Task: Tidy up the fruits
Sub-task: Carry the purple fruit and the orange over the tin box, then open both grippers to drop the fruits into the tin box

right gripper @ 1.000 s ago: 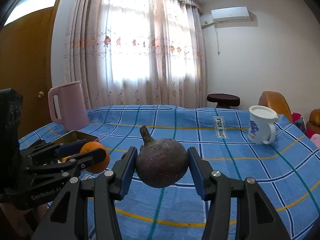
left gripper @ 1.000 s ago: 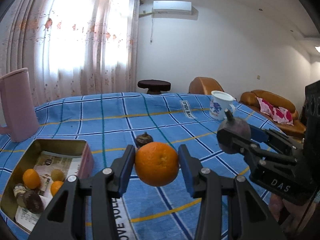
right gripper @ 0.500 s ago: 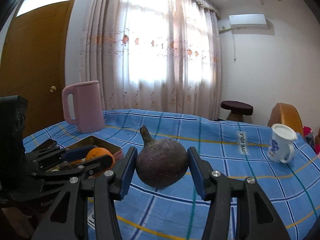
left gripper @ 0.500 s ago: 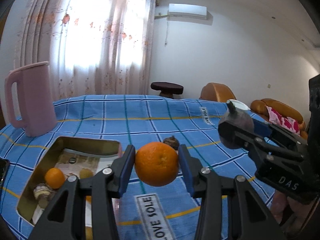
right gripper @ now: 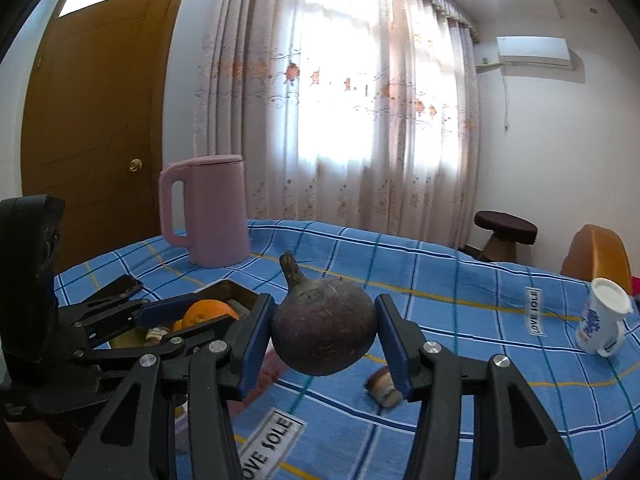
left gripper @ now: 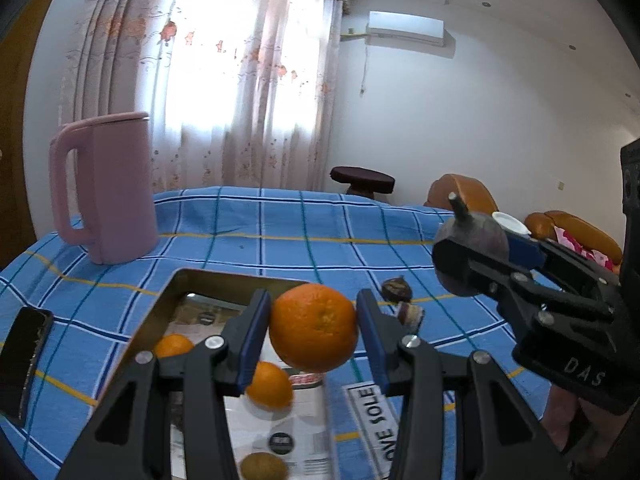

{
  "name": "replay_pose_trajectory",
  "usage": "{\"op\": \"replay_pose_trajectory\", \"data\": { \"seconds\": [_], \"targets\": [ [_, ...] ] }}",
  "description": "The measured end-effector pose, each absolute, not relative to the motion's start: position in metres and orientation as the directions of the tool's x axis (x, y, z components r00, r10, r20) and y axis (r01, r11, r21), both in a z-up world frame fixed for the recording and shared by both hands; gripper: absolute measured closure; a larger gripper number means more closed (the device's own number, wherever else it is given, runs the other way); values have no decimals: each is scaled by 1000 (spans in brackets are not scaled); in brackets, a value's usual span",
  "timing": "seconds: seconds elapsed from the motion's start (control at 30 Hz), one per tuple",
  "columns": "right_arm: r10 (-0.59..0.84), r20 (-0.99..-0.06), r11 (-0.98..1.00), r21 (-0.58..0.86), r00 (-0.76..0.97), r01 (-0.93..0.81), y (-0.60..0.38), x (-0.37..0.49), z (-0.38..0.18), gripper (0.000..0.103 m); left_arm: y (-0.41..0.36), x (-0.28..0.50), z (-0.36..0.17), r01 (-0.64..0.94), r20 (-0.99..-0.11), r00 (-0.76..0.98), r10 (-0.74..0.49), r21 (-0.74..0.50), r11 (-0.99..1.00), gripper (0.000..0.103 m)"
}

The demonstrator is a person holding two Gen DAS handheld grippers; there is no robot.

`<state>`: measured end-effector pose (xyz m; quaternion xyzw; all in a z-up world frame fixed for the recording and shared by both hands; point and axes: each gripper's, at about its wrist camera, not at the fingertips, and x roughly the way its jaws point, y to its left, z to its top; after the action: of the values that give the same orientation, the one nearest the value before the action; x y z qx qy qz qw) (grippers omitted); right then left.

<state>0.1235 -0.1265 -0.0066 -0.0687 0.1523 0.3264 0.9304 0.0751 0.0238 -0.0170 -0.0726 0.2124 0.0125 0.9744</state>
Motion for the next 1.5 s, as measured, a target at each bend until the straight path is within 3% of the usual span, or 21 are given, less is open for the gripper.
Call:
{"op": "replay_pose_trajectory", "data": {
  "seconds": [0.4,1.1,1.2,1.3,1.5],
  "targets": [
    [640,-367,719,-23,675,-695,-83,120,-16,50,73,65,-18,-141,-419,906,57,-172,975,57],
    [669,-565,582,-6,483,-813,-15,112,-69,49,119,53,-44,-248,-503,855,126,-183,951,56],
    [671,-573,573,0,470,-819,-14,111,-70,47,116,53,-39,-252,-493,860,134,-181,951,49],
    [677,-549,585,-4,491,-811,-25,110,-61,39,110,50,-33,-259,-468,871,147,-186,948,29],
    [666,-497,656,37,556,-753,-81,132,-37,37,88,54,-19,-211,-435,893,114,-183,960,23]
  ]
}}
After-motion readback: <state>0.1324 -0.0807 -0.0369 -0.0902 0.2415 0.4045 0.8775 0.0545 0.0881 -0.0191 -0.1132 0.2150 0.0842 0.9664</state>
